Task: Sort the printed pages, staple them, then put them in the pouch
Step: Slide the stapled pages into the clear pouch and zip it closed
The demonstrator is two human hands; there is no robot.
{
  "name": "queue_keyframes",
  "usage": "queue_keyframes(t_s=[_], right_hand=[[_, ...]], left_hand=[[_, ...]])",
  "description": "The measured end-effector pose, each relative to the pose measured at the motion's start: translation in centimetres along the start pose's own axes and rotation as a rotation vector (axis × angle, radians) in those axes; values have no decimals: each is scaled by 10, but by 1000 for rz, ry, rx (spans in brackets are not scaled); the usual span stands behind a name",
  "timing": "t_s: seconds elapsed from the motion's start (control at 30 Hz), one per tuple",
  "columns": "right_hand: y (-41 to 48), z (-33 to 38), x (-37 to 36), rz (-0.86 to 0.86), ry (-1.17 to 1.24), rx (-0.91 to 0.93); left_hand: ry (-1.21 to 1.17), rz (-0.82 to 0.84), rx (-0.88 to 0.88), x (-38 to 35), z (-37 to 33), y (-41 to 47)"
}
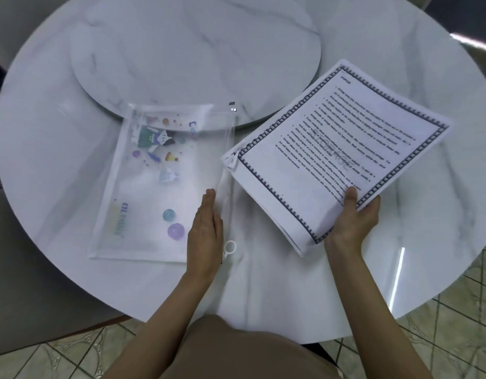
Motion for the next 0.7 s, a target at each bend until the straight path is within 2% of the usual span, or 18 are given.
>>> queue_keyframes(t_s=[0.13, 0.47, 0.6, 0.7], right_hand=[[-2, -15, 5, 31, -62, -44], [2, -28, 17, 39, -189, -57], [-3, -14, 10, 91, -195, 4], [-16, -3, 1, 133, -183, 71]], left_hand=[[-28, 20, 41, 0, 2, -2], [-30, -66, 16, 4, -5, -6], [-44, -5, 77, 0, -2, -7], [6, 32, 44, -3, -2, -10]])
Point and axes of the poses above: each hand's wrist, its own y-axis towards the middle knuckle, its own x-axis out of the back of the hand, z = x × y, the point moved 3 cm from there along y, towards the middle knuckle, and after that the axes turned 2 degrees about y, right-handed, at the moved point
